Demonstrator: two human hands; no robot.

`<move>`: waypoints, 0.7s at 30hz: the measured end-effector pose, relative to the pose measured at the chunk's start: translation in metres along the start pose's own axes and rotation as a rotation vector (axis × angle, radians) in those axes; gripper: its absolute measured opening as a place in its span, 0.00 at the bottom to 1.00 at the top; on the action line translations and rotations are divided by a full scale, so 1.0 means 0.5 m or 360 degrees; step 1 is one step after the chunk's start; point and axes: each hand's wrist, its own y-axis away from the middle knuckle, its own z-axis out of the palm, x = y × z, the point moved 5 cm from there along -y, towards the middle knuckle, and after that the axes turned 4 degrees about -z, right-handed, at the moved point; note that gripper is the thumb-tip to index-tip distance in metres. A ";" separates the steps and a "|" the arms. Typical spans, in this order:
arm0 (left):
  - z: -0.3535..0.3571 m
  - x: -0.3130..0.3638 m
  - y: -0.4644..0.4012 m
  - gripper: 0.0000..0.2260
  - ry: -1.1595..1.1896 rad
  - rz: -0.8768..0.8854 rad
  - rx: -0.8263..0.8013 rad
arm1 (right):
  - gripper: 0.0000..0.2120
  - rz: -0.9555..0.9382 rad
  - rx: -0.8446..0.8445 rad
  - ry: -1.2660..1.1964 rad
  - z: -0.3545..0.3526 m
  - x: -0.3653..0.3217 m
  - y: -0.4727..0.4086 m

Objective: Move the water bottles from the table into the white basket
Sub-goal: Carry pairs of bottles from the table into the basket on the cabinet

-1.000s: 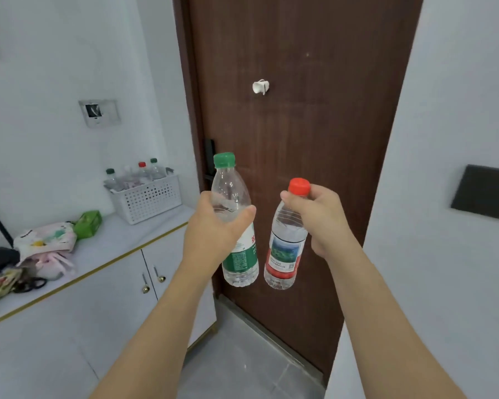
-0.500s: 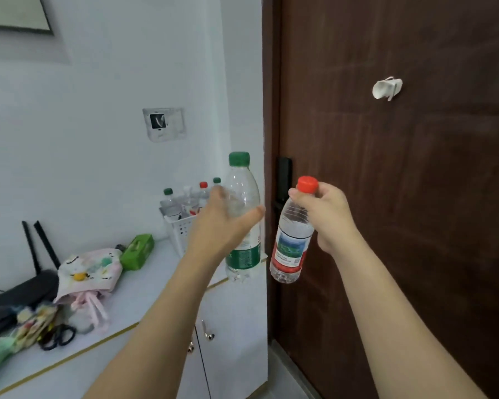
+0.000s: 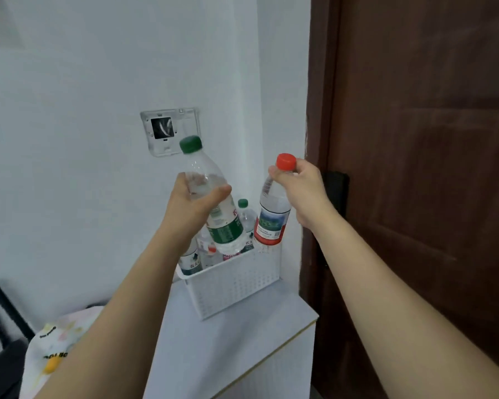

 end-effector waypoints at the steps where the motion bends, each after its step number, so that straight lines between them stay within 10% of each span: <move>1: -0.001 -0.019 -0.035 0.22 0.0001 -0.0020 -0.0024 | 0.05 0.0004 -0.0005 0.0022 0.022 0.020 -0.030; 21: 0.195 -0.455 -0.263 0.25 -0.0489 -0.0544 -0.0362 | 0.10 0.0266 -0.0412 0.0800 0.152 0.448 -0.221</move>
